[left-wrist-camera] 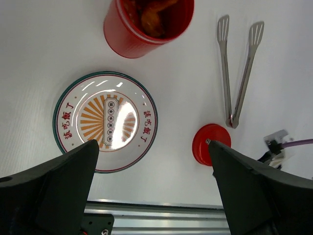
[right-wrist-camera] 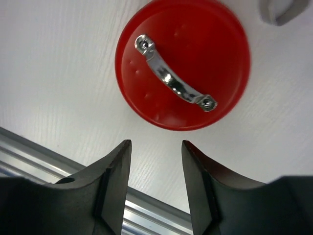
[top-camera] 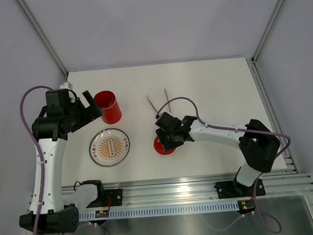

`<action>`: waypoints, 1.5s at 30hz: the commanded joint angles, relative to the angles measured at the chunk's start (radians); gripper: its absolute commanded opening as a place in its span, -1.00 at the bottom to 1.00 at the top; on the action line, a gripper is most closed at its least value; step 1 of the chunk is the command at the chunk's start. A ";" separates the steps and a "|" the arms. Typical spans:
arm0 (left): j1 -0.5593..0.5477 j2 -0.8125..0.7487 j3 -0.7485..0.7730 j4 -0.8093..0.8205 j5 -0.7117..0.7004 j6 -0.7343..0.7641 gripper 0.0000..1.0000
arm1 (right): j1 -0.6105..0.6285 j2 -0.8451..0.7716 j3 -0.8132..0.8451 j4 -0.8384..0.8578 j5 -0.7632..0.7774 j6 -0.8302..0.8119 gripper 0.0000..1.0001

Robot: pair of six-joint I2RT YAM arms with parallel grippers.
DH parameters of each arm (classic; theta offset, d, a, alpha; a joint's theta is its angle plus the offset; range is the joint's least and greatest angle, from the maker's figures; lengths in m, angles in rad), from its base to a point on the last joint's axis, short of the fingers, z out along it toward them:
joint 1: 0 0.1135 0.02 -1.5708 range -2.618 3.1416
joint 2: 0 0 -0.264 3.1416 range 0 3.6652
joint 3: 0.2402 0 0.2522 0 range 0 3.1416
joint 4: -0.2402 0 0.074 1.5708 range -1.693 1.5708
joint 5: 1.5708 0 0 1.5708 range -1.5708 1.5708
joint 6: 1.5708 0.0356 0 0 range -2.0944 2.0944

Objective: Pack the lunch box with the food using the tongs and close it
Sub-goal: Move the box lid to the center of the board, then pick up the box lid from the center of the board.

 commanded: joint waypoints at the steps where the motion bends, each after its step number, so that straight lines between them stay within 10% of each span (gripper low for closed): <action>1: -0.179 0.044 -0.008 0.039 0.007 0.014 0.98 | -0.023 -0.142 -0.005 -0.026 0.158 -0.031 0.10; 11: -0.694 0.199 -0.132 0.126 -0.349 -0.452 0.84 | -0.399 -0.452 -0.186 -0.167 0.313 0.035 0.46; 19: -0.965 0.604 0.150 -0.119 -0.525 -0.796 0.72 | -0.517 -0.538 -0.196 -0.188 0.249 0.030 0.59; 45: -1.030 0.912 0.192 0.045 -0.482 -1.044 0.27 | -0.521 -0.588 -0.237 -0.158 0.148 0.019 0.60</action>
